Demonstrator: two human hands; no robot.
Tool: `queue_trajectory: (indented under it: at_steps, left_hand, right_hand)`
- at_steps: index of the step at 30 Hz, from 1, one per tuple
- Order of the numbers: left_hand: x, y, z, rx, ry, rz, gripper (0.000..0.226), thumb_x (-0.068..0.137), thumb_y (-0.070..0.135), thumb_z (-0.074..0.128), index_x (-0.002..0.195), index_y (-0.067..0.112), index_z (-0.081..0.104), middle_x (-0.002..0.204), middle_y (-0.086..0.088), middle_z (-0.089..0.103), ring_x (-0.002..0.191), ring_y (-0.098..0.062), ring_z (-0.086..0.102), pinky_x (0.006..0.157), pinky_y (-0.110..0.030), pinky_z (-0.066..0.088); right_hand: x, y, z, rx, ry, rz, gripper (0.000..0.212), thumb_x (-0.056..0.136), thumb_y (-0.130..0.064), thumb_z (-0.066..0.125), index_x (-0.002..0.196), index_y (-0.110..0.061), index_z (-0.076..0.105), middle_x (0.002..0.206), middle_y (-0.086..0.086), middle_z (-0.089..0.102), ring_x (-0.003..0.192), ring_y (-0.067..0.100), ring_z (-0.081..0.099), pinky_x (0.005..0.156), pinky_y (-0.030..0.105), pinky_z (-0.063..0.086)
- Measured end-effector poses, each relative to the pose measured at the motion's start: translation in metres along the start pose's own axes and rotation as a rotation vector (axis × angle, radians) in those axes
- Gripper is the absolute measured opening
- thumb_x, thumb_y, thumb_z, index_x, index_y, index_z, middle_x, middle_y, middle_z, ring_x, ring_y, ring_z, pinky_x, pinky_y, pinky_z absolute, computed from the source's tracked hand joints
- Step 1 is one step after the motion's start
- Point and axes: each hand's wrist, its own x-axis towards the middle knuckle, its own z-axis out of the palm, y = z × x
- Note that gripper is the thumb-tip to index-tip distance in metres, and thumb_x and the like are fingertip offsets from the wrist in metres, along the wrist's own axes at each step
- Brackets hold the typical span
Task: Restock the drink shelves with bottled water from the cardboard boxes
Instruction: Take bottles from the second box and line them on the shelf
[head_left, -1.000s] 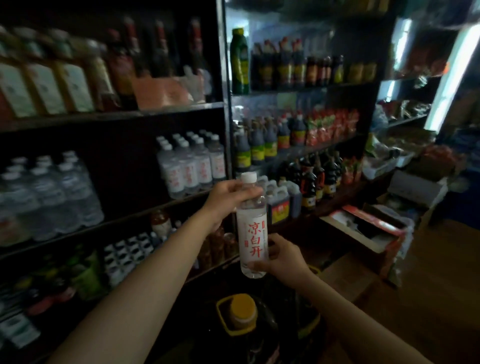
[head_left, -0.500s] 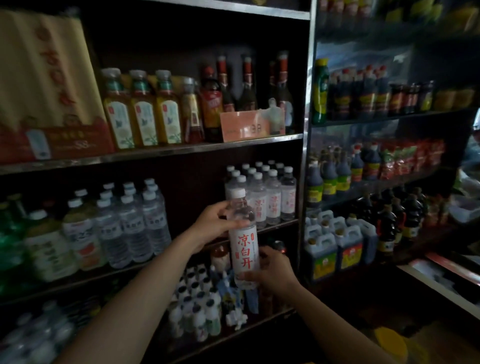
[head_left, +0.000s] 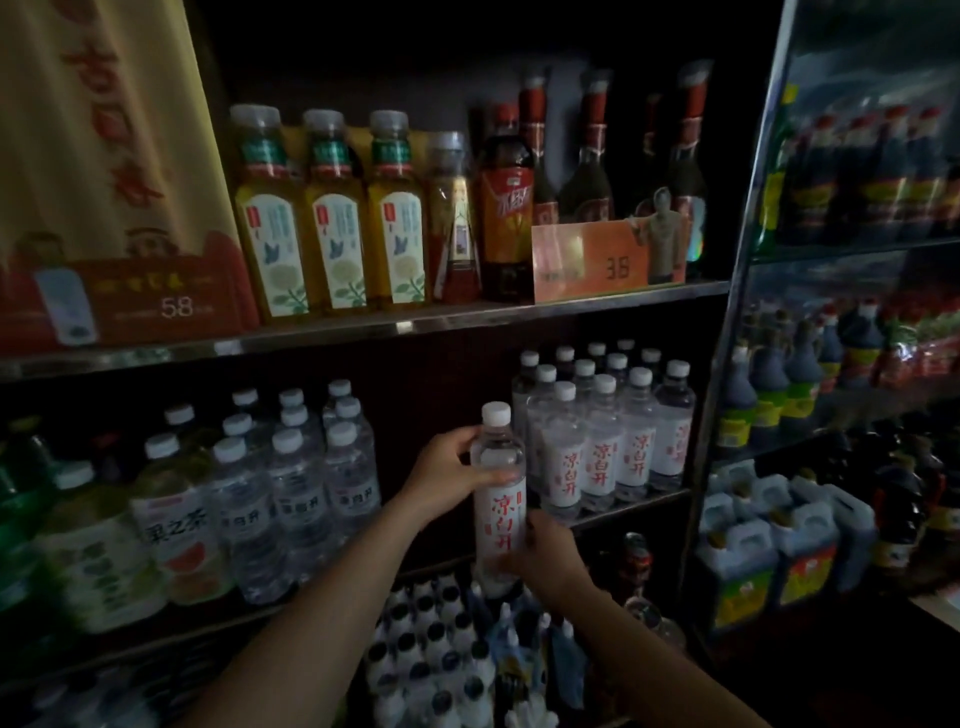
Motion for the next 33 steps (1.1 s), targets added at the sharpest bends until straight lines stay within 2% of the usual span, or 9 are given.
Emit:
queue_trajectory:
  at_steps: [2,5,11,15,18,21,24,31,33]
  left_hand:
    - [0.017,-0.009,-0.004,0.025,0.000,-0.002,0.054,0.067,0.021,0.085,0.117,0.026,0.064,0.105,0.015,0.067,0.094,0.010,0.059,0.071,-0.006,0.047]
    - [0.040,-0.030,-0.004,0.063,-0.003,-0.032,0.058,0.064,0.027,0.086,0.118,0.028,0.064,0.110,0.013,0.068,0.103,0.000,0.062,0.083,-0.019,0.050]
    - [0.081,-0.056,0.002,0.095,0.011,-0.041,0.076,0.060,0.038,0.086,0.128,0.028,0.057,0.120,0.011,0.064,0.107,-0.005,0.061,0.092,-0.035,0.053]
    - [0.102,-0.061,0.004,0.055,0.052,-0.027,0.070,0.069,0.020,0.083,0.132,0.026,0.052,0.114,0.012,0.061,0.101,-0.007,0.062,0.085,-0.027,0.054]
    - [0.121,-0.065,0.008,0.039,0.073,-0.032,0.068,0.072,0.014,0.081,0.132,0.026,0.050,0.106,0.016,0.057,0.096,-0.007,0.060,0.076,-0.019,0.051]
    - [0.143,-0.072,0.008,0.061,0.120,-0.033,0.069,0.072,0.015,0.081,0.133,0.022,0.050,0.115,0.007,0.059,0.102,-0.011,0.061,0.081,-0.025,0.052]
    - [0.164,-0.079,0.010,0.061,0.164,-0.022,0.068,0.071,0.012,0.081,0.132,0.019,0.052,0.114,0.004,0.060,0.105,-0.015,0.061,0.090,-0.033,0.052]
    - [0.201,-0.085,0.019,0.032,0.251,-0.026,0.066,0.070,0.013,0.082,0.131,0.017,0.054,0.120,-0.005,0.064,0.108,-0.020,0.061,0.094,-0.037,0.050]
    - [0.206,-0.086,0.022,0.041,0.281,-0.014,0.064,0.071,0.015,0.081,0.129,0.018,0.056,0.119,-0.004,0.065,0.107,-0.019,0.061,0.092,-0.036,0.050]
  right_hand:
    - [0.020,-0.001,0.005,-0.070,0.011,0.020,0.048,0.073,-0.023,0.079,0.114,-0.014,0.055,0.102,-0.007,0.062,0.094,0.009,0.059,0.070,0.018,0.048]
    - [0.050,0.008,0.014,-0.146,0.033,0.037,0.045,0.075,-0.026,0.075,0.113,-0.013,0.055,0.109,-0.001,0.066,0.099,0.017,0.064,0.081,0.030,0.054]
    - [0.081,0.011,0.022,-0.035,0.126,0.078,0.045,0.077,-0.021,0.076,0.113,-0.011,0.051,0.104,0.001,0.064,0.099,0.019,0.064,0.075,0.027,0.050]
    - [0.093,0.006,0.027,-0.016,0.242,0.095,0.030,0.087,-0.022,0.066,0.103,-0.011,0.043,0.107,0.010,0.065,0.096,0.026,0.064,0.067,0.027,0.044]
    - [0.107,0.006,0.033,-0.078,0.292,0.094,0.030,0.086,-0.023,0.067,0.097,-0.014,0.040,0.105,0.011,0.067,0.095,0.028,0.065,0.064,0.027,0.043]
    - [0.124,0.003,0.037,-0.188,0.322,0.060,0.021,0.093,-0.025,0.056,0.103,-0.013,0.042,0.107,0.010,0.067,0.098,0.029,0.065,0.072,0.033,0.048]
    - [0.143,0.003,0.038,-0.290,0.331,0.043,0.020,0.098,-0.022,0.044,0.114,-0.009,0.044,0.111,0.010,0.065,0.102,0.029,0.064,0.080,0.034,0.049]
    - [0.187,0.010,0.048,-0.337,0.375,0.038,0.023,0.099,-0.022,0.041,0.116,-0.010,0.051,0.114,0.007,0.063,0.107,0.024,0.062,0.088,0.031,0.052]
    - [0.195,0.015,0.049,-0.179,0.431,-0.039,0.029,0.101,-0.024,0.036,0.120,-0.008,0.051,0.115,0.006,0.061,0.107,0.021,0.061,0.083,0.021,0.052]
